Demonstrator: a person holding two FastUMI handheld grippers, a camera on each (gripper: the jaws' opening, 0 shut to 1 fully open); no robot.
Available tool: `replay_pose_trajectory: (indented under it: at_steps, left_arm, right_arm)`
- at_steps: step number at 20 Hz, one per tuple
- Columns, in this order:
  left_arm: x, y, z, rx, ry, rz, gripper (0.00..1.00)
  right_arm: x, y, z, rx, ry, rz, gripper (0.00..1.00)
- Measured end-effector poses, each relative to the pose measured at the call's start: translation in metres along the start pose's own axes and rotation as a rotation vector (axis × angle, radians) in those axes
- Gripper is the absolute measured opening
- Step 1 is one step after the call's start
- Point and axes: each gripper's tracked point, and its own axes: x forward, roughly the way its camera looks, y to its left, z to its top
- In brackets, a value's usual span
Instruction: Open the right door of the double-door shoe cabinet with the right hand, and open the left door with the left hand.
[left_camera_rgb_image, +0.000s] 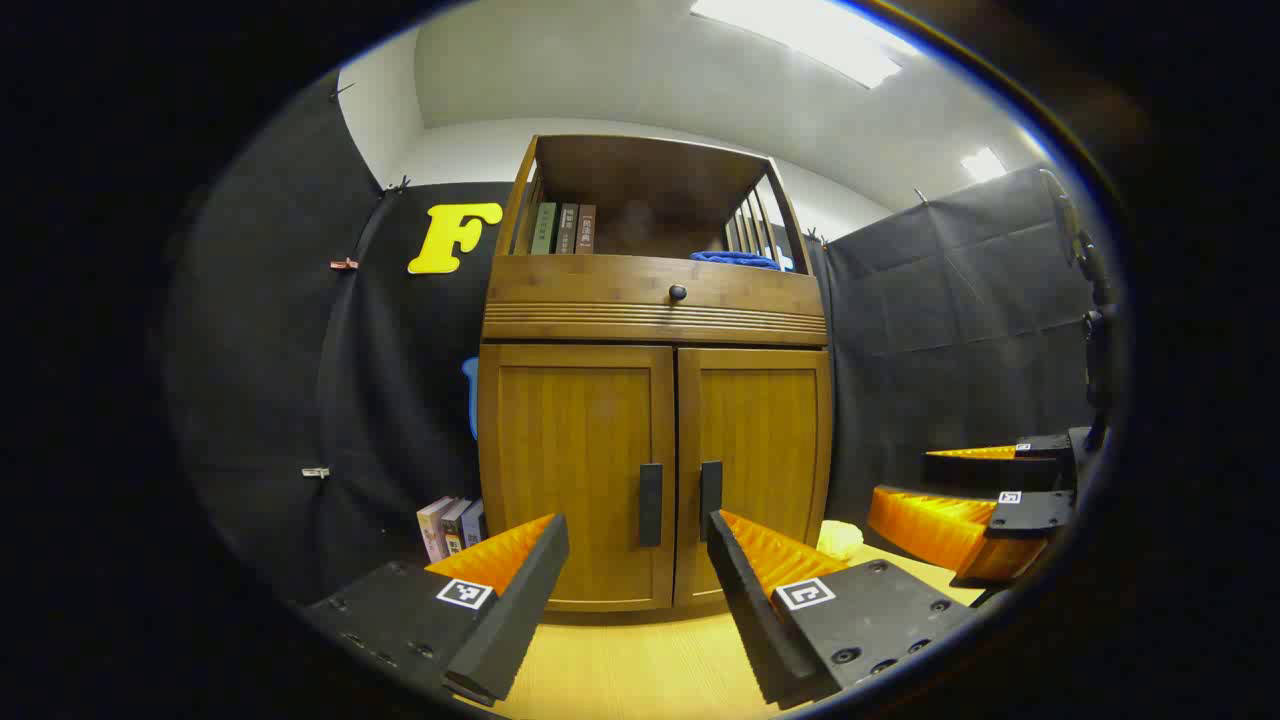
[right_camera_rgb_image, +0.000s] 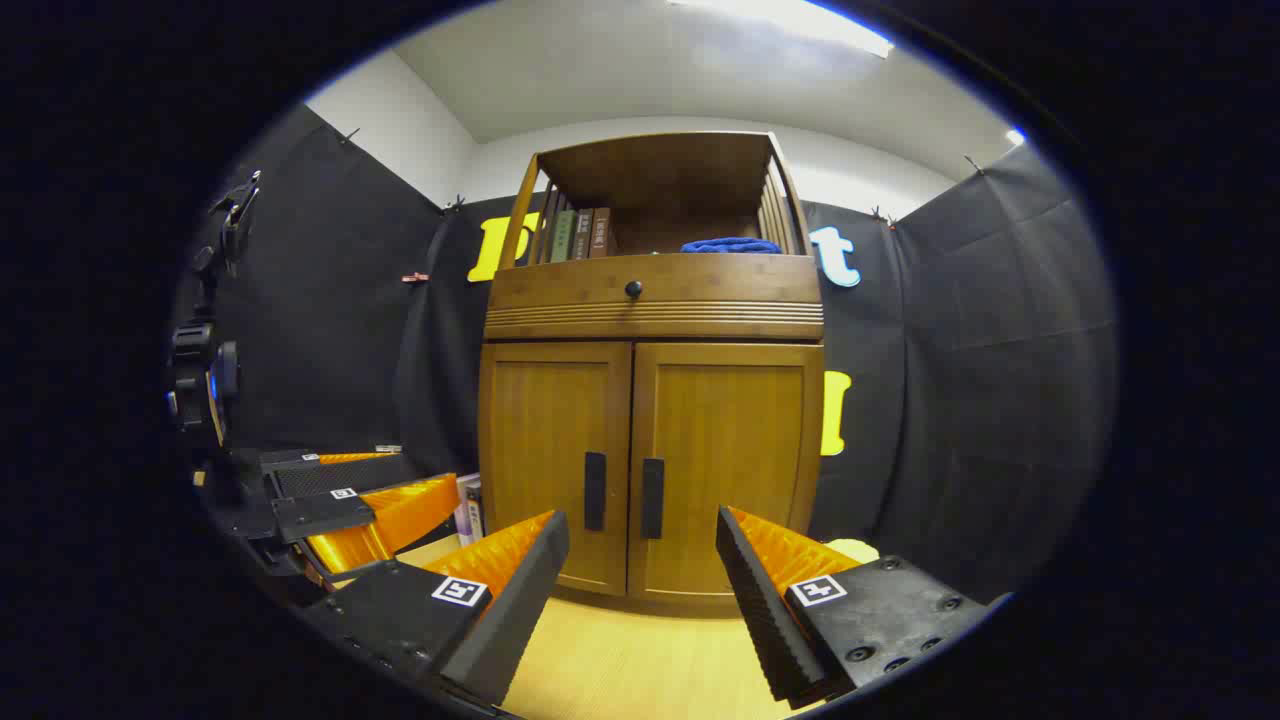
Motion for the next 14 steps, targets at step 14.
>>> replay_pose_trajectory:
  at_steps: [14]
  left_arm:
    - [-0.007, -0.006, 0.001, 0.002, -0.008, -0.045, 0.87]
  right_arm:
    - [-0.008, 0.011, 0.006, -0.039, -0.04, 0.021, 0.94]
